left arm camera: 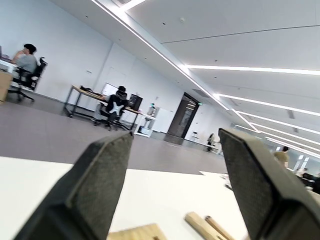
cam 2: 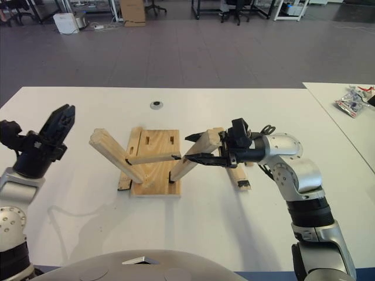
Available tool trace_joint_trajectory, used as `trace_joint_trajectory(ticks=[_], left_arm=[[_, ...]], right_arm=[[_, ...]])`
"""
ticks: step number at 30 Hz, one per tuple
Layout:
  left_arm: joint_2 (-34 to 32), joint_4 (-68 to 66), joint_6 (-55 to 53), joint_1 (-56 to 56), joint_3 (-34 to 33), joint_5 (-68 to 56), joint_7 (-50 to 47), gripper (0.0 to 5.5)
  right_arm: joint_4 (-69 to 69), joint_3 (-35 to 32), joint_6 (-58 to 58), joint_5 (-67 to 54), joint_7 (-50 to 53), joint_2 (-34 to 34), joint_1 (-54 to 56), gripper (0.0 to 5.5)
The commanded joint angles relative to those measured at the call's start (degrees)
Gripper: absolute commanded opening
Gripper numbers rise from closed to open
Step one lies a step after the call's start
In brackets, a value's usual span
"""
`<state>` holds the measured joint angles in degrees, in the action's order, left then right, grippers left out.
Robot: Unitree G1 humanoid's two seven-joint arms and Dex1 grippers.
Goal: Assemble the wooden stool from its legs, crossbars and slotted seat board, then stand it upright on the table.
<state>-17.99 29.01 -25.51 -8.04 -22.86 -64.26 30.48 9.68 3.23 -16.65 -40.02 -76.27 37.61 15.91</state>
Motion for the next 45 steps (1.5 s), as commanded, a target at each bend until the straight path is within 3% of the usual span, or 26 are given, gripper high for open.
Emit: trace_joint_trajectory(ticks=[1, 20, 31, 36, 40, 41, 45], left_arm=[[3.6, 3.3, 1.7, -2.9, 4.8, 3.0, -1.5, 3.14], [6.4, 3.8, 6.6, -4.4, 9.5, 6.4, -3.0, 3.14], [6.5, 3.7, 7.5, -4.7, 11.9, 7.4, -3.5, 3.14], [6.3, 3.3, 8.0, -4.4, 12.5, 7.3, -3.7, 3.14], [6.2, 2.8, 8.2, -3.9, 12.6, 7.4, -3.6, 3.14], [6.2, 2.7, 8.2, -3.8, 12.6, 7.4, -3.6, 3.14], [6.0, 2.3, 8.4, -3.8, 13.0, 7.6, -3.6, 3.14]], right_arm=[[-4.1, 3.7, -1.2, 4.8, -2.0, 1.0, 2.5, 2.06], [-15.3, 11.4, -1.6, 9.6, -4.7, -4.3, 14.6, 2.06], [-19.9, 18.9, 1.4, 19.0, -0.4, -7.4, 9.8, 2.06], [-20.4, 18.0, 0.4, 18.2, 0.3, -8.1, 12.8, 2.06], [-17.7, 16.6, -7.4, 15.1, 3.1, -7.9, 14.6, 2.06], [-16.9, 16.3, -8.4, 14.4, 2.7, -7.6, 14.7, 2.47], [-16.6, 13.3, -9.3, 13.8, 4.6, -7.9, 15.4, 3.20]])
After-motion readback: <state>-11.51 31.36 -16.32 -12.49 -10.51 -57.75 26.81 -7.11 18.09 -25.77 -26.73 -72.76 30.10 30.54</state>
